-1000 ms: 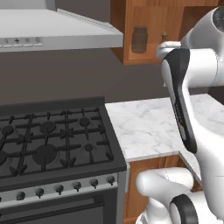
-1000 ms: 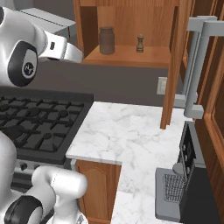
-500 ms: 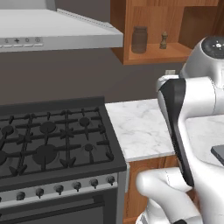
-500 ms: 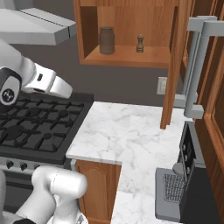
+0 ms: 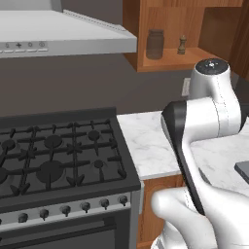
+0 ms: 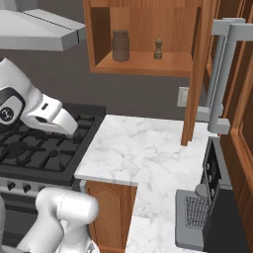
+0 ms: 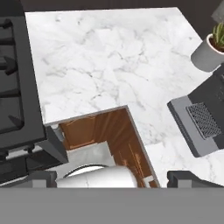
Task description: Pick the jar and candle from the dining table and place them in the open cabinet. Close the cabinet after placing the objects.
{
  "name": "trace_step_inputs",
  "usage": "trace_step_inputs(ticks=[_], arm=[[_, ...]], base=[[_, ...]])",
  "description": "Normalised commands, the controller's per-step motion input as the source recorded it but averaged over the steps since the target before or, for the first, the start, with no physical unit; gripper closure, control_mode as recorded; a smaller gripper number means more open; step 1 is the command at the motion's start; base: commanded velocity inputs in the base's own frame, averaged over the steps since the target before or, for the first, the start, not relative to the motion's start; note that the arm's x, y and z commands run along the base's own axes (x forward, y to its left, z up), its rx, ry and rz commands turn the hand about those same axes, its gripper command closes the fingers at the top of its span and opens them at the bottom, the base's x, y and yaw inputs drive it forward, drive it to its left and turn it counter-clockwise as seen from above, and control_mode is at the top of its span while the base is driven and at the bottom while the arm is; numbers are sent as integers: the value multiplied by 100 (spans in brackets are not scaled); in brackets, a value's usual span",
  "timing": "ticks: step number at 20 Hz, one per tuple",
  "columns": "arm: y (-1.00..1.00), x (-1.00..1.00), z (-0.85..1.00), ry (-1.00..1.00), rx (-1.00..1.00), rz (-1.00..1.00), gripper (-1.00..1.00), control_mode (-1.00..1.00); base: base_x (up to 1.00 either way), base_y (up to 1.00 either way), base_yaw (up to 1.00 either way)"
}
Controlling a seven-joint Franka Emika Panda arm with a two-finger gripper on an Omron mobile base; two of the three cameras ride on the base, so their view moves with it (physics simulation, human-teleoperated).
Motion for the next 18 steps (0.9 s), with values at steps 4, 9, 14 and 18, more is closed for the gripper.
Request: trace_step_inputs(ticks=[4, 9, 14, 18], arm=[[19, -1, -56, 22, 0, 0, -100, -100], [7, 0, -50, 7, 0, 0, -100, -100], [0, 0, -43, 0, 2, 4, -100, -100], [0, 0, -40, 0, 2, 9, -100, -100]], base=[[0, 0, 0], [0, 0, 0], [0, 0, 0], [0, 0, 0]])
